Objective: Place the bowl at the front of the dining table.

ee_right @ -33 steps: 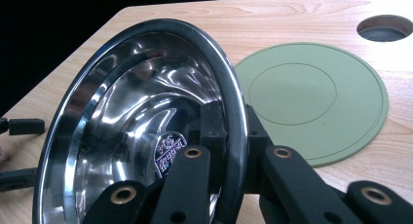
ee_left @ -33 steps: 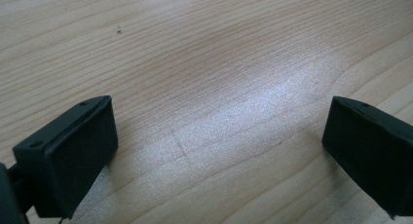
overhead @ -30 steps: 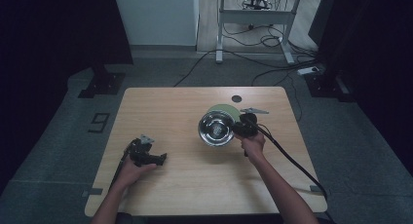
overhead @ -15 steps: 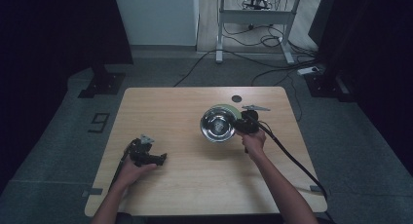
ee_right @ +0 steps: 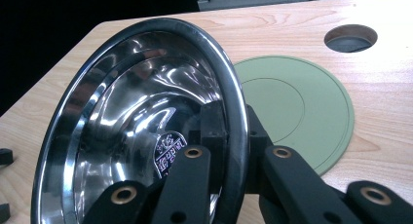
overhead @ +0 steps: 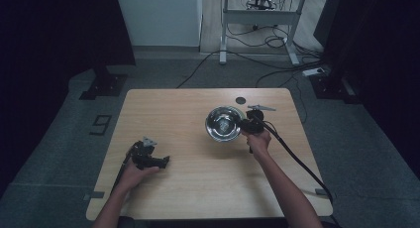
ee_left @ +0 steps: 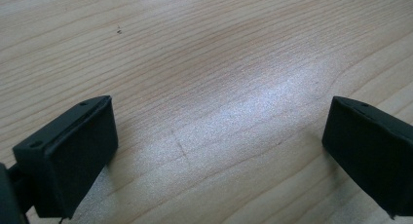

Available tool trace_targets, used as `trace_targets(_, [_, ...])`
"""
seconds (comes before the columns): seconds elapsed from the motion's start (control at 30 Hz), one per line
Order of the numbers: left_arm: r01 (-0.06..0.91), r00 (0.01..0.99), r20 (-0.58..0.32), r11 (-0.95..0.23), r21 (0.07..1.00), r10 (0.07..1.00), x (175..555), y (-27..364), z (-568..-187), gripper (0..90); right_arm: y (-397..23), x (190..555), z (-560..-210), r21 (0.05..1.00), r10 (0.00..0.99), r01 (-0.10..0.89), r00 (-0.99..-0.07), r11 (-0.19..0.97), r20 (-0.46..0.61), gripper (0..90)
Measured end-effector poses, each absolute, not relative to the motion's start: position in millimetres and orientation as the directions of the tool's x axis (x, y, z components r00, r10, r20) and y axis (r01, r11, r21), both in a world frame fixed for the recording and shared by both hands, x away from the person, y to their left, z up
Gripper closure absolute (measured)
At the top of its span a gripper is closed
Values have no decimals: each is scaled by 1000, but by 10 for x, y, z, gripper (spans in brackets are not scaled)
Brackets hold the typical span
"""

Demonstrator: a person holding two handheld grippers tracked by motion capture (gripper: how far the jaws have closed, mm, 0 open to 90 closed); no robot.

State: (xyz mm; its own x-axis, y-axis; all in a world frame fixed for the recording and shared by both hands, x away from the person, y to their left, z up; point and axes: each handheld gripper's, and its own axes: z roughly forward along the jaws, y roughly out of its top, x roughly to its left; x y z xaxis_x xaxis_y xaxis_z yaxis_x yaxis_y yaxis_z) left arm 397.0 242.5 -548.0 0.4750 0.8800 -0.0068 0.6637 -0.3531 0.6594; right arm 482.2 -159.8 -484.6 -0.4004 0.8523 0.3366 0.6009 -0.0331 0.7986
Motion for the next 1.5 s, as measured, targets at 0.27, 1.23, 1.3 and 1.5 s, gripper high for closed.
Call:
trace_targets(0.27, [664,475,-7,-353,659,880,3970,2425,-5481,0,-1613,4887,-4859,795,860,605,-382,-42,337,855])
trace_targets(1.23, [664,475,-7,-353,659,880,3970,2425,-5480,0,-1685,5126,-4940,781,877,617,-319,-97,360,857])
trace_targets(1.3, [664,475,-7,-353,659,880,3970,2425,-5481,0,-1686,5131,-4936,781,875,616,-316,-105,367,857])
trace_targets(1.5, [664,475,-7,-353,659,880,3970,2425,-5480,0,-1714,5191,-4917,783,875,611,-308,-120,374,857])
